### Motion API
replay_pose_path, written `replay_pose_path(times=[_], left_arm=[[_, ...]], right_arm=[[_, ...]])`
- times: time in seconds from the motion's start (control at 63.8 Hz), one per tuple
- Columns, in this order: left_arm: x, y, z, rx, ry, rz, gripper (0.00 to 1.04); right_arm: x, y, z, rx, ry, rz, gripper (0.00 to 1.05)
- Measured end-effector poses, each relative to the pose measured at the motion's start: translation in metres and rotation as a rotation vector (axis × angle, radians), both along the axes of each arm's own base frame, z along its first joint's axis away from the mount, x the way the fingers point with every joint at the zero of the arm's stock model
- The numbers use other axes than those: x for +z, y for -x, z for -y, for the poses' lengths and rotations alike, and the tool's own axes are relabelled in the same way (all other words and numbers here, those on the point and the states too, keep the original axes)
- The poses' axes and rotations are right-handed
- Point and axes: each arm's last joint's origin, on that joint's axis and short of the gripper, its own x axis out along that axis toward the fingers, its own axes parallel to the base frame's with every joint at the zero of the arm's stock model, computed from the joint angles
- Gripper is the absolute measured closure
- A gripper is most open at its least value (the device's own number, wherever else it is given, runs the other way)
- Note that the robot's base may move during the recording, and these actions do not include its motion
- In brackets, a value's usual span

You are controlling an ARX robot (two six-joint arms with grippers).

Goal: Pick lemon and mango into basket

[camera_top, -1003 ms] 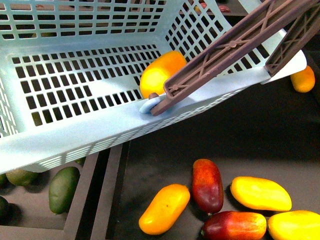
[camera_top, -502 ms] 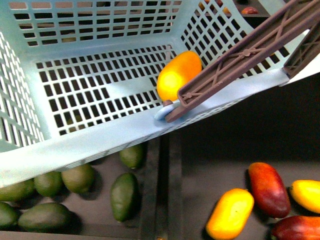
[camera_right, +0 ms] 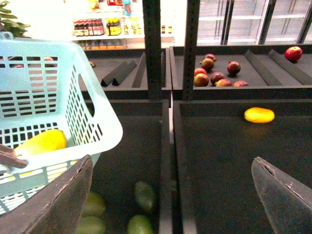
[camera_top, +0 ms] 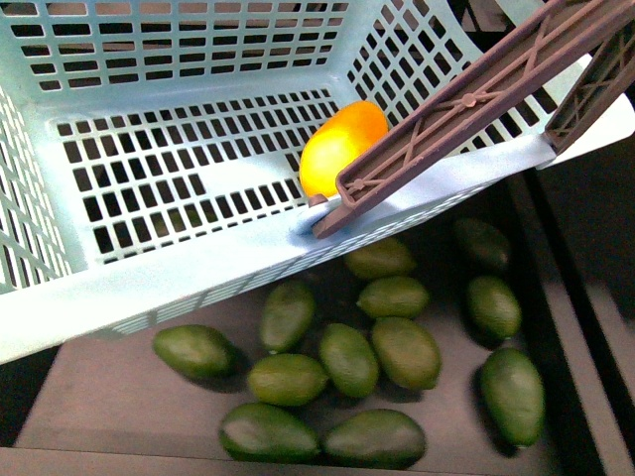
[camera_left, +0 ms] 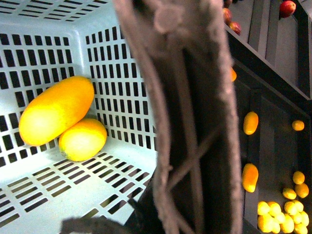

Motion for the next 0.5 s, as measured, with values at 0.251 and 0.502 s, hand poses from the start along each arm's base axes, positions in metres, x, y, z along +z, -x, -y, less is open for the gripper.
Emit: replay_pose_path(times=[0.251,0.502], left_arm=[[0.0000,-0.0001,-0.0001,0.004,-0.003,0.003,1.00],[-0.0001,-0.0001,-0.0002,0.004,-0.004,0.003,1.00]], right_arm=[[0.0000,0.0000,-0.0001,0.003,0.000,0.000,0.09],[0.0000,0.0000,0.0000,0.002,0.000,0.000,0.09]])
